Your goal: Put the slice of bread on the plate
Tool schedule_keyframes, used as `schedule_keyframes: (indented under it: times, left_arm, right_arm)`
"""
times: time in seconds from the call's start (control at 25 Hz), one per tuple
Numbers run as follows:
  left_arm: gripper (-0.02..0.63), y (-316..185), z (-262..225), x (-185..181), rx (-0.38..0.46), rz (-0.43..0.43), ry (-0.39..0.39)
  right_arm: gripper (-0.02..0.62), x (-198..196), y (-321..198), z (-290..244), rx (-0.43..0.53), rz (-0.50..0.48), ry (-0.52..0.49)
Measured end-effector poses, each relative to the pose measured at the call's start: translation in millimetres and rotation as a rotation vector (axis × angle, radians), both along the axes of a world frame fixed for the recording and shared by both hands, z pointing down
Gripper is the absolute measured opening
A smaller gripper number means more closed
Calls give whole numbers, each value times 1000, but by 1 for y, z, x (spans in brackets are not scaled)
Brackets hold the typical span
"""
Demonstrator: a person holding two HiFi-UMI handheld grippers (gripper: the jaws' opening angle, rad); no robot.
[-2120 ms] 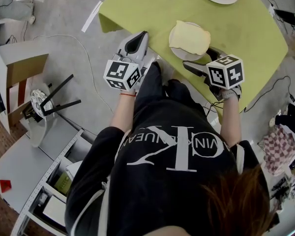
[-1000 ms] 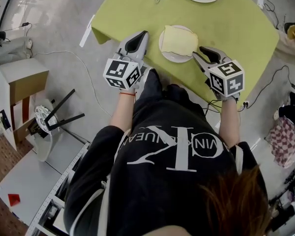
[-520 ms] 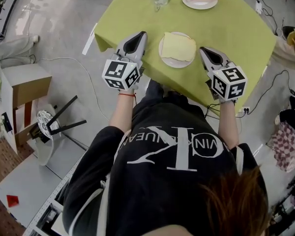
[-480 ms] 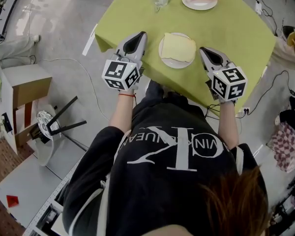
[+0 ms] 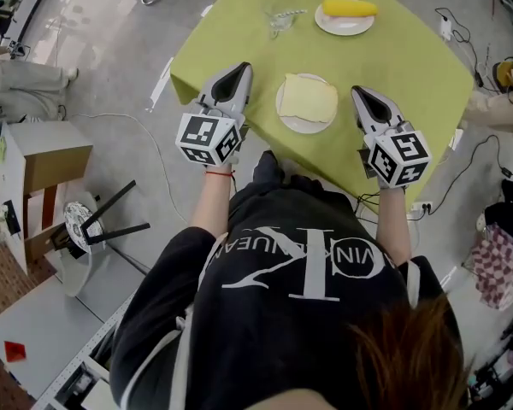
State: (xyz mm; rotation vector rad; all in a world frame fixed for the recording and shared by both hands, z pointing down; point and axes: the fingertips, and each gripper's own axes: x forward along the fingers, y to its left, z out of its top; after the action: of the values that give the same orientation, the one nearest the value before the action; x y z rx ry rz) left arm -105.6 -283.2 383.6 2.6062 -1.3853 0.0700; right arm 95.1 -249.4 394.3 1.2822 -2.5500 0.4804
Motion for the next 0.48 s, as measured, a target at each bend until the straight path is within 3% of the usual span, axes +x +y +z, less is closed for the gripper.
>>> schedule_keyframes:
  times: [0.48]
  left_arm:
    - [11, -1, -26, -7, 59, -30, 9]
  right_arm:
    - [0, -2, -9, -27, 113, 35, -43]
